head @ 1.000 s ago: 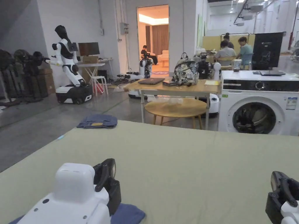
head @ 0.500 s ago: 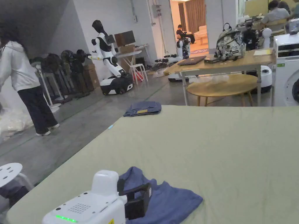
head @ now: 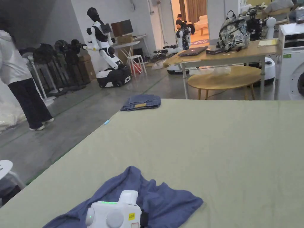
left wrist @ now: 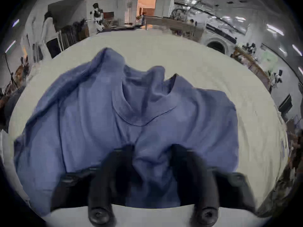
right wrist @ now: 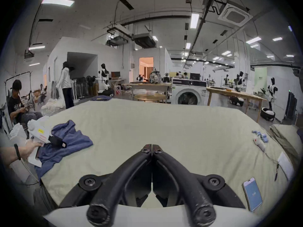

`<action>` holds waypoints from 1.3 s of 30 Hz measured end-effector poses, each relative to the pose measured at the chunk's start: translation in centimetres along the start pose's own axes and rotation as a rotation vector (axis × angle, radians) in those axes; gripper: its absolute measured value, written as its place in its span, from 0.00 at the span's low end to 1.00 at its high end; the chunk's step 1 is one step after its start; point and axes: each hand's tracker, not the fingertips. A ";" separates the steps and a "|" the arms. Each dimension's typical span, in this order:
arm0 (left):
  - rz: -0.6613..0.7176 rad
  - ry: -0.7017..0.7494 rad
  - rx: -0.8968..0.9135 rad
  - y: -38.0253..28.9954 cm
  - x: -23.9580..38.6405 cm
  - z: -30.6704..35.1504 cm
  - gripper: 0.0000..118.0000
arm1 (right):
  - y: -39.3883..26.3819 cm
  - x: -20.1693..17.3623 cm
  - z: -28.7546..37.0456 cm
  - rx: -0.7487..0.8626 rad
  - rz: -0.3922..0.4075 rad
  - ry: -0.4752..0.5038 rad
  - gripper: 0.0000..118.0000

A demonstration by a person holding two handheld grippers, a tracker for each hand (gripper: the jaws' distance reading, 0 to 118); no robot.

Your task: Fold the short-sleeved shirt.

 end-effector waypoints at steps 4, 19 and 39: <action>0.083 -0.027 -0.023 0.5 -1.0 0.1 0.00 | -0.5 0.9 0.4 -0.032 -0.035 0.010 0.00; -0.143 -0.134 0.576 21.6 10.9 26.2 0.00 | -2.6 10.6 8.4 0.030 -0.300 -0.124 0.00; -0.447 -0.978 -0.228 -13.2 54.1 3.1 0.00 | -6.1 14.4 16.6 -0.020 -0.340 -0.355 0.00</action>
